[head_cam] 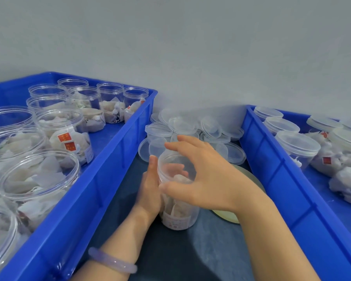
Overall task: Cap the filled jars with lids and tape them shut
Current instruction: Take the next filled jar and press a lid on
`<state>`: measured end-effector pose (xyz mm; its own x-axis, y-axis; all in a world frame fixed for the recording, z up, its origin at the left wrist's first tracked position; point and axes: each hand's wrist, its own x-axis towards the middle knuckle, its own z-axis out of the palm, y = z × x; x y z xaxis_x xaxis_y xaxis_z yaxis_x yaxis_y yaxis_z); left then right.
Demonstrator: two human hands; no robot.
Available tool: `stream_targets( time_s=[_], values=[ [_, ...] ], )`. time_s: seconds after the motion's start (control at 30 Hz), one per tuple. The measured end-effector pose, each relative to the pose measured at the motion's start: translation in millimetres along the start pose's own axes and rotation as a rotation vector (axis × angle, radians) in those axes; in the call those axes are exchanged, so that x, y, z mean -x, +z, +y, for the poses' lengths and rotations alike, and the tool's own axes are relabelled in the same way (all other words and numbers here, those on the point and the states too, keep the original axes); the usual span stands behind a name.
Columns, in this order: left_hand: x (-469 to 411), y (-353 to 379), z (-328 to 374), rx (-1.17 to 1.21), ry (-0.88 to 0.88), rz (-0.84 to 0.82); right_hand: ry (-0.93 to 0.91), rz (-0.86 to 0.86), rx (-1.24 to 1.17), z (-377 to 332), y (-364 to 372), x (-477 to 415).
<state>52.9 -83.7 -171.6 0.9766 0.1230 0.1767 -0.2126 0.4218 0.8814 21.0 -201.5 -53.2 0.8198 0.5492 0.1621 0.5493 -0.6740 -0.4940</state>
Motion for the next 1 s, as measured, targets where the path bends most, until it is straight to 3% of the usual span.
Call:
stream_targets(
  time_s=[0.3, 0.47, 0.67, 1.0],
  values=[
    [1.2, -0.4, 0.1, -0.042, 0.046, -0.012, -0.027, 0.061, 0.088, -3.5, 4.0, -1.2],
    [2.6, 7.8, 2.3, 0.03, 0.049, -0.033, -0.042, 0.105, -0.016, -2.5, -4.4, 1.0],
    [3.0, 6.0, 0.9, 0.069, 0.021, -0.037, 0.011, 0.004, 0.006, 0.3, 5.9, -3.3],
    [2.9, 1.3, -3.6, 0.067, 0.026, -0.039, -0.003, 0.01, -0.005, 2.8, 5.2, -2.4]
  ],
)
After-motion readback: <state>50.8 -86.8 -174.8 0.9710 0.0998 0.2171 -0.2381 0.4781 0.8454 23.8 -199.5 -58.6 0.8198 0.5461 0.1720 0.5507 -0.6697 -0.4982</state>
